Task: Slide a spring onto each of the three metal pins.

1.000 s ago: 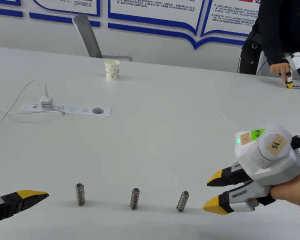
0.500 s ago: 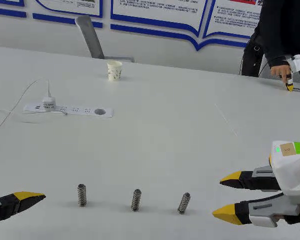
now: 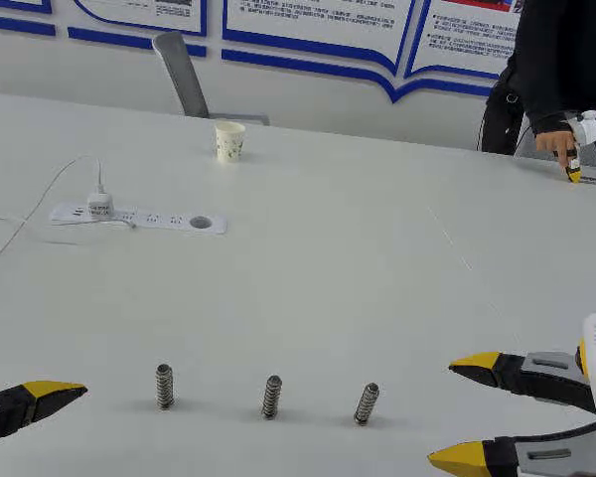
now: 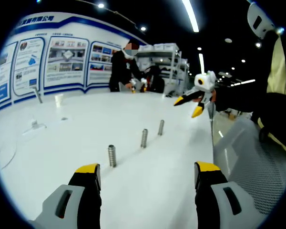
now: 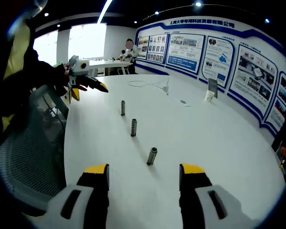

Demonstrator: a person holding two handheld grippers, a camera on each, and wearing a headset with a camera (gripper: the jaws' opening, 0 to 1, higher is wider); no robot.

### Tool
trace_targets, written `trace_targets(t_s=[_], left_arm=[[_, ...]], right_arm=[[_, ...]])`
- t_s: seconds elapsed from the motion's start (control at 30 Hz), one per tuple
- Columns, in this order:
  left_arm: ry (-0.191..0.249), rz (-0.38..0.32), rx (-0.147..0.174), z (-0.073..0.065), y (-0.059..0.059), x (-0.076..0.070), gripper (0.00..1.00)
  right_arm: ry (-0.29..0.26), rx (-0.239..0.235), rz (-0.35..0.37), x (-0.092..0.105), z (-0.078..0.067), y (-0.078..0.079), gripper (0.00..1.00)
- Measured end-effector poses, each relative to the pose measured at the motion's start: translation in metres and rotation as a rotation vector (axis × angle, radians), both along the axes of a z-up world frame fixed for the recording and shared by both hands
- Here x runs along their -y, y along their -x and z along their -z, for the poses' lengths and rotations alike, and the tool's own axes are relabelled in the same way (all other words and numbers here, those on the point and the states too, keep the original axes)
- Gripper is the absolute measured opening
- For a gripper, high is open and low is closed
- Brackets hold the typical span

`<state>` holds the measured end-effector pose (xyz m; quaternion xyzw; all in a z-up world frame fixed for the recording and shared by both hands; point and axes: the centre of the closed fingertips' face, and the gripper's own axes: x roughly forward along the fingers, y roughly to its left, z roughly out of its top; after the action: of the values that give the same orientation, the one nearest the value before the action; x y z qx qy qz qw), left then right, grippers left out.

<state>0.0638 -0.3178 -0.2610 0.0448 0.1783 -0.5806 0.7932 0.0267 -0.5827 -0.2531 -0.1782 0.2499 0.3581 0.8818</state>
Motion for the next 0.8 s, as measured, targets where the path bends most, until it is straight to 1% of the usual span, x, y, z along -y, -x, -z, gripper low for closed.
trace_targets(t_s=[0.1, 0.17, 0.27, 0.4, 0.6, 0.8], left_arm=[[0.001, -0.003, -0.001, 0.001, 0.0, -0.001, 0.82], [0.001, -0.006, -0.002, 0.001, 0.0, -0.001, 0.82], [0.0, -0.009, -0.002, 0.002, 0.0, -0.001, 0.83], [0.002, -0.011, -0.003, 0.003, 0.0, -0.001, 0.83], [0.0, -0.018, -0.006, 0.004, -0.002, -0.002, 0.83], [-0.004, -0.024, -0.011, 0.007, -0.003, -0.004, 0.83]], right_arm=[[-0.011, -0.011, 0.012, 0.003, 0.007, 0.003, 0.62], [-0.023, -0.001, 0.01, 0.002, 0.007, 0.005, 0.64], [-0.051, 0.026, 0.005, 0.0, 0.006, 0.005, 0.67], [-0.07, 0.043, 0.01, -0.001, 0.007, 0.005, 0.71], [-0.078, 0.036, 0.015, 0.0, 0.014, 0.008, 0.72], [-0.089, 0.04, 0.025, 0.002, 0.016, 0.008, 0.72]])
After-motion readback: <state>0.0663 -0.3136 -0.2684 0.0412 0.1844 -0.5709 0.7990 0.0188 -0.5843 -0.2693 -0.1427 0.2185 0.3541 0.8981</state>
